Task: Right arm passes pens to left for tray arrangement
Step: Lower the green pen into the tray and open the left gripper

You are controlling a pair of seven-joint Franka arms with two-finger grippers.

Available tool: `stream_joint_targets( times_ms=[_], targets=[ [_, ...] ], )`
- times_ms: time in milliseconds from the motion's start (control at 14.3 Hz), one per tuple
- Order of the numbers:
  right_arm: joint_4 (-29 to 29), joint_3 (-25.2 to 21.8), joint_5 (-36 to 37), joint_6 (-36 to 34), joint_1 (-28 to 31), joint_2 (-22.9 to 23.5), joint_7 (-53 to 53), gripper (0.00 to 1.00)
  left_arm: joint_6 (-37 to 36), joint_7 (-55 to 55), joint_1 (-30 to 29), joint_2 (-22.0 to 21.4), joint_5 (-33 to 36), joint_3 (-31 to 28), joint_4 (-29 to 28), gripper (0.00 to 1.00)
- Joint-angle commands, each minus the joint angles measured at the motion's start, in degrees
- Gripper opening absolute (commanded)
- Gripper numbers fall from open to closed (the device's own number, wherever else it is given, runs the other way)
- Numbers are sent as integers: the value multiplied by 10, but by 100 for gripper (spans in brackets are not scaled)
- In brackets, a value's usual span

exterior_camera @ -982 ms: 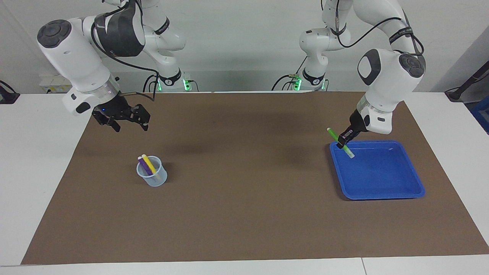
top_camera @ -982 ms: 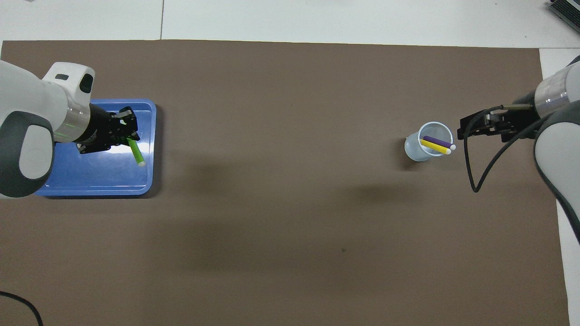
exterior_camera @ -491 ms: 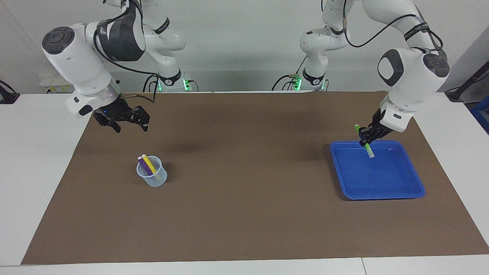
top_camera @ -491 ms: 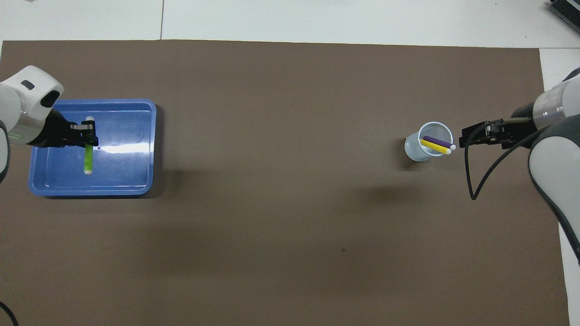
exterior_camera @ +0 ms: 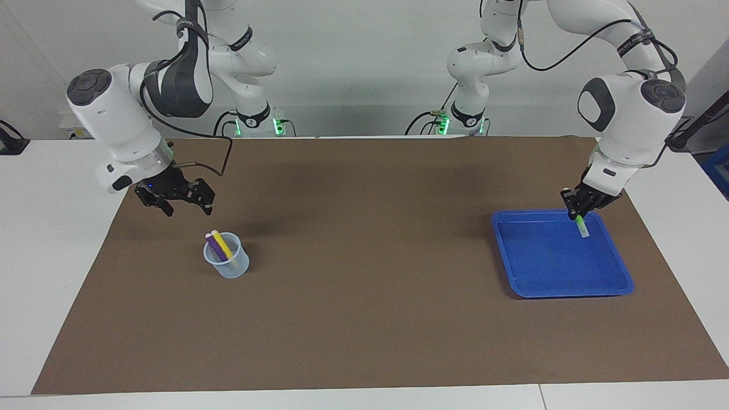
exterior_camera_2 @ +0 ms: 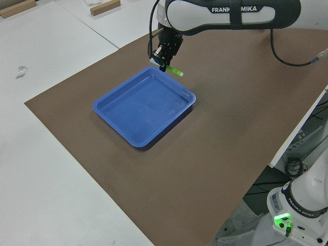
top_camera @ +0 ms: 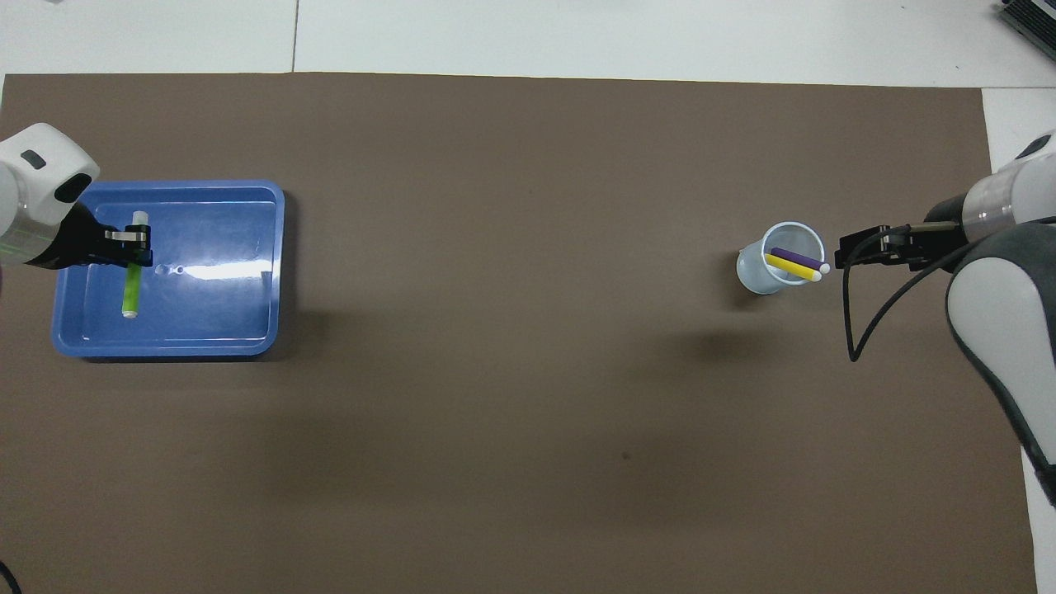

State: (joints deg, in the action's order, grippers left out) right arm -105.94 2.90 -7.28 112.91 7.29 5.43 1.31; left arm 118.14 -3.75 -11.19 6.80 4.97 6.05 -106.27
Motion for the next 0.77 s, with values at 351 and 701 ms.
stream_joint_targets(
  times_ms=[351, 701],
  targets=[
    [-18, 7, -64, 66, 19, 40, -78, 96, 97, -35, -46, 72, 6, -7, -21, 0],
    [-28, 7, -76, 91, 19, 60, -114, 73, 155, -36, -52, 130, 2, -7, -22, 0]
  ],
)
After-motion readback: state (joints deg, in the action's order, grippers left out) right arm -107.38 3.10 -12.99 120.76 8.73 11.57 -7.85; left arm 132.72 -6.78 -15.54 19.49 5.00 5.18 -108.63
